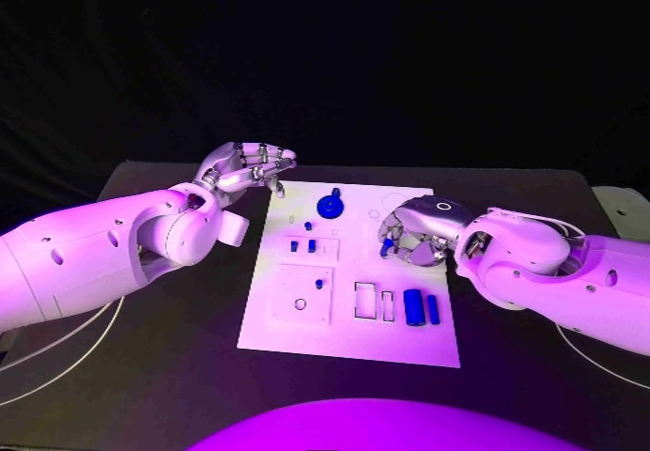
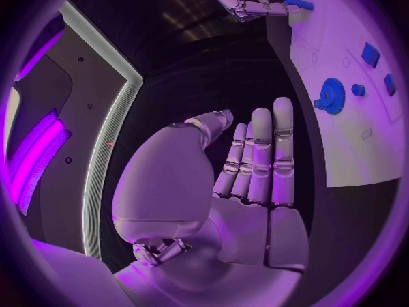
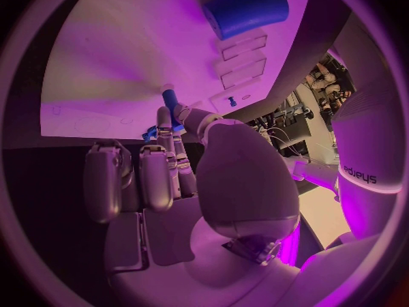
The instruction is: Assemble the parts on the task board
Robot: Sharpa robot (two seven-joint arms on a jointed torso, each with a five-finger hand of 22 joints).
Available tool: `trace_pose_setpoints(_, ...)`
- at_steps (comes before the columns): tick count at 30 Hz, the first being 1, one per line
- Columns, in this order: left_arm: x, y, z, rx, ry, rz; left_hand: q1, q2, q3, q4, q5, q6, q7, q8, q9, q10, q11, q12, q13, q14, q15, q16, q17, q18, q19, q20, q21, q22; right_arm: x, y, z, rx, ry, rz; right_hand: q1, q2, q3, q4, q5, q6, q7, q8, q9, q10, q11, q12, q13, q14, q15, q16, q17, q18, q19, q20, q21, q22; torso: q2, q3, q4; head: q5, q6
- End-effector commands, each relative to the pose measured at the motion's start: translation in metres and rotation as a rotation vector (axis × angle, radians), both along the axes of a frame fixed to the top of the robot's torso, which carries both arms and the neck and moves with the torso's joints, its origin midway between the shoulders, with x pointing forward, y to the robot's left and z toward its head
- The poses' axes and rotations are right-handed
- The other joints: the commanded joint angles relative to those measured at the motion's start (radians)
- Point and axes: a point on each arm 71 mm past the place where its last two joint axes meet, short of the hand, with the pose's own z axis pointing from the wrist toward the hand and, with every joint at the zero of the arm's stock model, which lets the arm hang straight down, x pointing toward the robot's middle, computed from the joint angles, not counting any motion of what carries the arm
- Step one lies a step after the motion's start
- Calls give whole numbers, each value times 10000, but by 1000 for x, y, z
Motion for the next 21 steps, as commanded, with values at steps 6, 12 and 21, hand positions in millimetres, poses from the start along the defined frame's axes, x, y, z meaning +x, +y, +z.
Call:
trace_pose_setpoints(6,0,-2,0,-73,49,-125,96,30,-14,-86,62,-30,20,38,19,-65,18,78,-19,-88,15,-34,-12,73,19,49,-65,-16,-4,-1,25,1211,509,-432,-160,-16,-33,107,-7,104,-44,239,292,82,-7,-37,26,408,-95,51,19,-144,129,-84,58,1852,0,0,-11,0,13)
trace_pose_setpoints(12,1,-2,0,-70,55,-128,110,32,-8,-97,63,-31,19,40,19,-72,18,79,-21,-91,13,-33,-12,73,20,47,-64,-15,-15,18,33,1706,570,92,-167,-15,-34,112,-6,102,-43,242,295,84,-7,-40,27,413,-95,65,43,-149,139,-84,82,1861,10,11,-22,74,-4)
trace_pose_setpoints(21,1,-5,-1,-89,58,-185,131,41,2,-114,64,-30,18,43,21,-79,18,85,-22,-96,12,-33,-14,73,23,44,-60,-13,-35,71,22,2164,664,1489,-181,-8,-31,124,5,86,-34,245,302,80,-5,-52,30,411,-96,59,29,-143,126,-85,50,1852,-4,10,16,353,-73)
